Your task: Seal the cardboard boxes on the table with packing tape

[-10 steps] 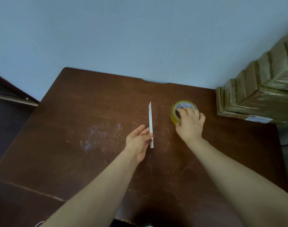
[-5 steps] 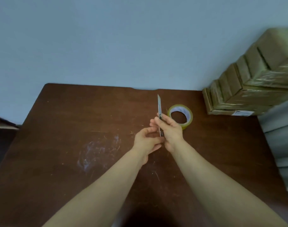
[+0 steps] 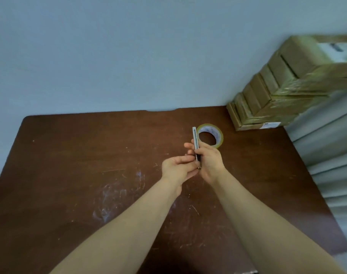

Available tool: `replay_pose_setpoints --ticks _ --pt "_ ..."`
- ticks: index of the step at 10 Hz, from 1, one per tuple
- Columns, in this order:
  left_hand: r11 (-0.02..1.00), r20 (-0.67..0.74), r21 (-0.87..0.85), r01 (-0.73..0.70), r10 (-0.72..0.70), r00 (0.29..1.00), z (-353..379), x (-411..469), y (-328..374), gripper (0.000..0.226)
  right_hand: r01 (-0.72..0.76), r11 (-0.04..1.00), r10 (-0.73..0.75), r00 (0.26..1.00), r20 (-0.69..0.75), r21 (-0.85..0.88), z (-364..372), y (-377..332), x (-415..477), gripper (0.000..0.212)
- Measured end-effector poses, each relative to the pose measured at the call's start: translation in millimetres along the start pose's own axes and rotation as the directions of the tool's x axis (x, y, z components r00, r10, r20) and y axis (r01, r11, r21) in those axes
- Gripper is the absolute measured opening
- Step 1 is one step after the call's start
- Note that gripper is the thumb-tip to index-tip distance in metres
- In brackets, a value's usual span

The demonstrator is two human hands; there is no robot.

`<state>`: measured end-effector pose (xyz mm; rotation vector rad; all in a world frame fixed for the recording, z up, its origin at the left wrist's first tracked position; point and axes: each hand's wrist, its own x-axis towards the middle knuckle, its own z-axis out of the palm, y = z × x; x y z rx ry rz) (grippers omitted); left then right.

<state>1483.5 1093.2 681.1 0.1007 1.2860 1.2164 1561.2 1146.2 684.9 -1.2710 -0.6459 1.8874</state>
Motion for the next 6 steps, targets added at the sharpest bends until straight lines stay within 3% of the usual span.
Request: replay_pose_setpoints --ticks 1,2,3,4,5,6 --pt "0.998 0.02 -0.023 0.052 -0.052 0.998 12 2 -5 0.016 0.043 0.998 -0.039 0.996 -0.075 0.054 -13 -8 3 0.036" --pt "0.996 -0.016 -0.02 0.09 -0.09 0.996 22 10 -4 0.021 0.132 0.99 -0.113 0.944 -0.31 0.041 -39 -27 23 0.036" --pt "0.996 -0.111 0.026 0.087 -0.083 0.99 22 19 1 0.018 0.066 0.914 -0.272 0.833 -0.482 -0.401 -81 -47 52 0.046" --pt "0.997 -0.222 0.026 0.075 -0.068 0.973 22 25 8 0.015 -0.106 0.657 -0.312 0.863 -0.397 -0.747 -115 -47 76 0.059" --pt "0.997 -0.267 0.041 0.061 -0.048 0.963 24 25 16 0.016 -0.151 0.478 -0.314 0.89 -0.33 -0.865 -126 -45 92 0.059" --pt "0.998 -0.303 0.051 0.035 -0.018 0.953 21 25 19 0.016 -0.082 0.429 -0.37 0.893 -0.257 -0.9 -129 -45 104 0.056"
